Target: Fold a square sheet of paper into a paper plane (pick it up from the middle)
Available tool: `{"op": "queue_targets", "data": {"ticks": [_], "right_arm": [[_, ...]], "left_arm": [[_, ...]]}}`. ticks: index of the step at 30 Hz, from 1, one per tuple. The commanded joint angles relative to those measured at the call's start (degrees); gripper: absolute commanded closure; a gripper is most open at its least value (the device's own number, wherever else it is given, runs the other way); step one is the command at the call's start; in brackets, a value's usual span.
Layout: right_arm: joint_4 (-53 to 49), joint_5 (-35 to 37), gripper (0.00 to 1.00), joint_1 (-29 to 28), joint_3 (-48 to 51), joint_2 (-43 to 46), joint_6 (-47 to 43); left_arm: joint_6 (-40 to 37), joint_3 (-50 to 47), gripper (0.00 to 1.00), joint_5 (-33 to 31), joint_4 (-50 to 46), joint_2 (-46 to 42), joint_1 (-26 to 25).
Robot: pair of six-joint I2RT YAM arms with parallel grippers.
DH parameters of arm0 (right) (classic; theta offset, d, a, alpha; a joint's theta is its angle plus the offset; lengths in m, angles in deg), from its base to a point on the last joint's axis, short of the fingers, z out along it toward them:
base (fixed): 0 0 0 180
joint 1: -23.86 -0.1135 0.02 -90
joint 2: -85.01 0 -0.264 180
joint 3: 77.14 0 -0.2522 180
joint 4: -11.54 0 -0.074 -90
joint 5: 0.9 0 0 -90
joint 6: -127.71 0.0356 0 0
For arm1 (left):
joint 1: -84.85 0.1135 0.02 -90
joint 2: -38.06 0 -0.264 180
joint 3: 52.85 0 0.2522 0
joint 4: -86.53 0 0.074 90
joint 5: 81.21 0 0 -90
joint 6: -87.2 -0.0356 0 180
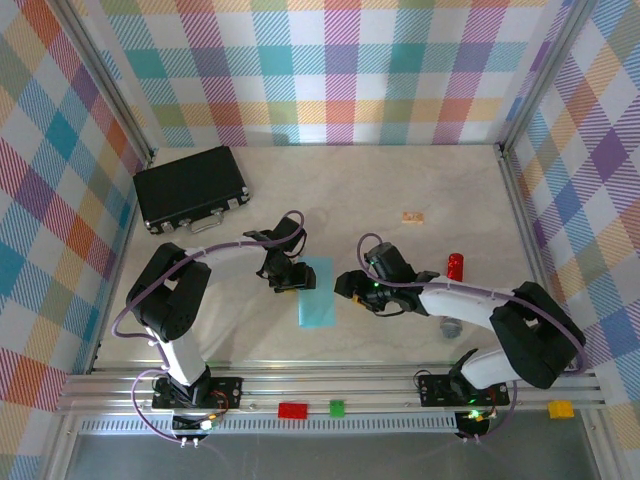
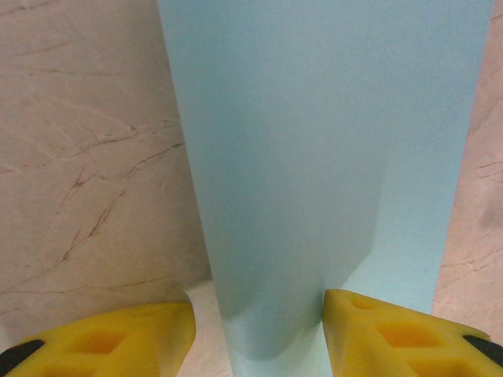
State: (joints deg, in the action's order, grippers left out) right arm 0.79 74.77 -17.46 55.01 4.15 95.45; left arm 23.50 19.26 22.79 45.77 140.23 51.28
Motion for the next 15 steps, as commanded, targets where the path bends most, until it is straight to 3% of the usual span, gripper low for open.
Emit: {"op": "queue_targets", "data": {"ticks": [1, 11, 15], "right_arm": [[2.24, -1.32, 0.37, -0.35, -0.76, -0.86, -0.26], [2.96, -2.66, 0.37, -0.52, -1.48, -3.03, -0.08], [3.54, -3.10, 0.45, -0.53, -2.27, -3.87, -0.51]], "left_arm": [[0.41, -3.91, 0.48, -6.44, 2.47, 6.64, 0.43], [-2.15, -3.33, 0.48, -5.31, 2.22, 7.69, 0.43], [-2.44, -3.24, 0.48, -5.50, 2.21, 7.98, 0.43]]}}
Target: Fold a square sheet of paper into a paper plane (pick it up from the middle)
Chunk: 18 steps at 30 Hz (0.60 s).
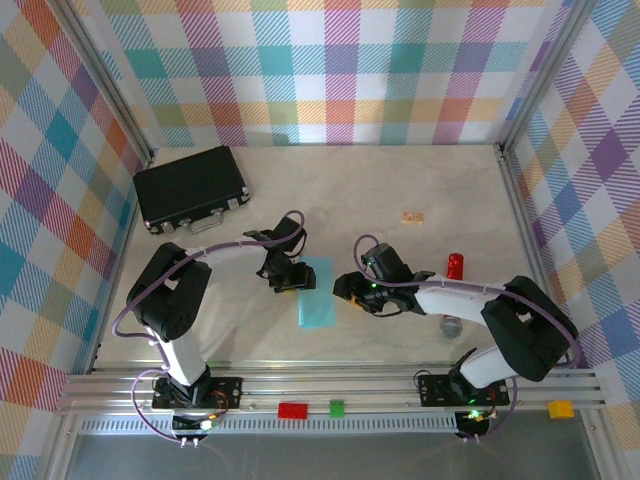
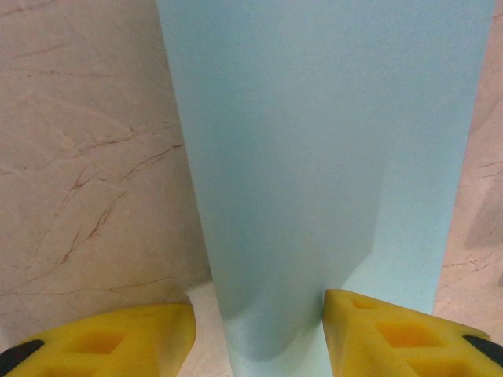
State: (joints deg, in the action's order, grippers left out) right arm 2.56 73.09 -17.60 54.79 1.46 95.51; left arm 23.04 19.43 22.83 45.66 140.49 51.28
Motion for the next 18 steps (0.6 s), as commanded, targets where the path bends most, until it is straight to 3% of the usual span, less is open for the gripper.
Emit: {"op": "queue_targets", "data": {"ticks": [1, 5, 13, 18], "right_arm": [[1.61, -1.56, 0.48, -0.38, -2.58, -1.57, -0.75], [0.66, -1.07, 0.56, -0.38, -4.02, -3.12, -0.46], [-2.39, 4.75, 0.56, -0.38, -3.31, -2.53, 2.25], [-1.99, 4.11, 0.56, -0.38, -3.36, -2.03, 1.69]], "left_arm": [[-1.94, -3.30, 0.48, -5.60, 2.33, 7.77, 0.43], [-1.81, -3.15, 0.48, -5.69, 2.33, 7.91, 0.43], [-3.43, -2.76, 0.47, -4.88, 2.68, 8.36, 0.43], [-3.48, -2.54, 0.47, -5.08, 2.80, 8.73, 0.43]]}}
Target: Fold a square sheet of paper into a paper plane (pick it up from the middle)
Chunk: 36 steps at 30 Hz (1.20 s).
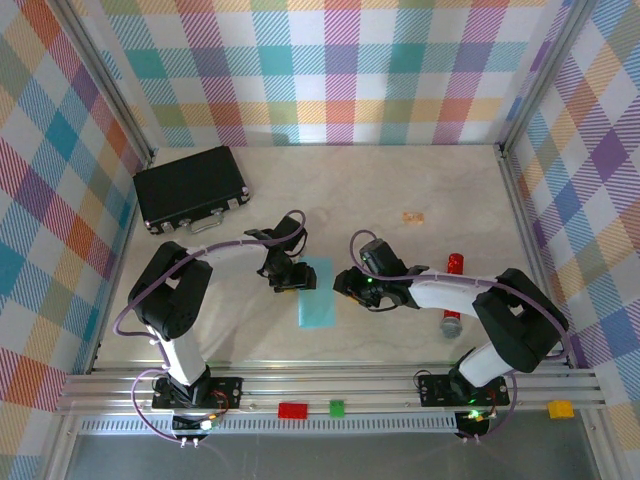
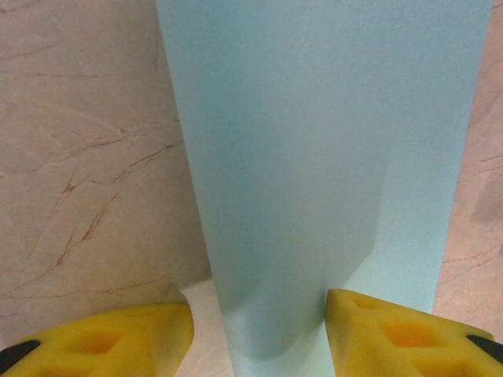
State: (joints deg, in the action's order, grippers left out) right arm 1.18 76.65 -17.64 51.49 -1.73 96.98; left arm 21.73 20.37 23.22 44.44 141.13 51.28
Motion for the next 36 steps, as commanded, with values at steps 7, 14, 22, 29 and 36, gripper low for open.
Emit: {"op": "queue_targets", "data": {"ticks": [7, 14, 22, 29, 36], "right_arm": [[3.33, -6.54, 0.71, -0.34, -3.00, -2.85, -2.38], [3.70, -10.57, 0.92, -0.43, -7.56, -8.92, -4.03], [4.27, -12.60, 0.99, -0.50, -9.63, -12.70, -4.33], [3.29, -12.45, 1.00, -0.59, -11.13, -14.77, -4.90], [-0.76, -9.89, 1.00, -0.51, -13.51, -15.72, -6.83]], "left_arm": [[-0.84, -3.34, 0.47, -5.55, 4.08, 8.16, 0.43], [0.07, -3.98, 0.47, -5.82, 4.38, 8.38, 0.43], [-0.07, -4.53, 0.47, -5.28, 4.95, 8.47, 0.43], [-0.17, -4.44, 0.47, -5.22, 4.84, 8.47, 0.43], [-0.22, -4.52, 0.47, -5.25, 4.95, 8.51, 0.43]]}}
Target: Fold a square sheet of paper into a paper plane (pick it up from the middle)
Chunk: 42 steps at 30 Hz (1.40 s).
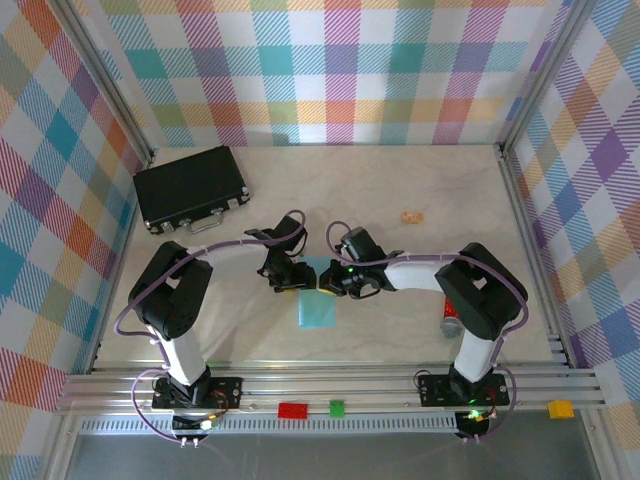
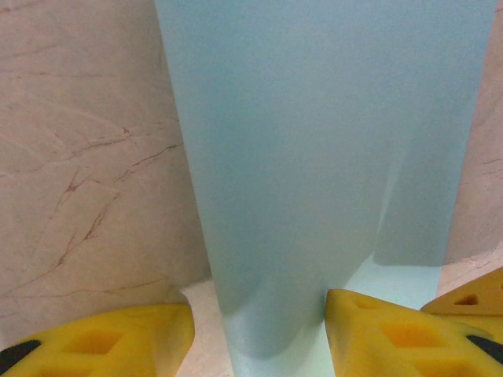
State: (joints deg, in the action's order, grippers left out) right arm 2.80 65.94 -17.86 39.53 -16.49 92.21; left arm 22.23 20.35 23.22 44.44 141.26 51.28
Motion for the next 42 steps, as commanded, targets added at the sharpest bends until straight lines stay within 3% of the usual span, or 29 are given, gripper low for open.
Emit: {"op": "queue_targets", "data": {"ticks": [1, 25, 42], "right_arm": [[-2.64, 0.88, 1.00, -0.30, -1.85, -1.26, -2.36], [-10.54, 4.48, 1.00, -0.29, 0.79, -5.65, -5.19], [-17.05, 10.06, 1.00, -0.21, 3.86, -2.72, -13.51]], "left_arm": [[-0.71, -4.51, 0.47, -5.30, 4.97, 8.42, 0.40], [0.14, -4.42, 0.46, -3.50, 5.51, 7.42, 0.43], [5.76, -5.26, 0.40, 2.67, 4.77, -13.22, 1.17]]}}
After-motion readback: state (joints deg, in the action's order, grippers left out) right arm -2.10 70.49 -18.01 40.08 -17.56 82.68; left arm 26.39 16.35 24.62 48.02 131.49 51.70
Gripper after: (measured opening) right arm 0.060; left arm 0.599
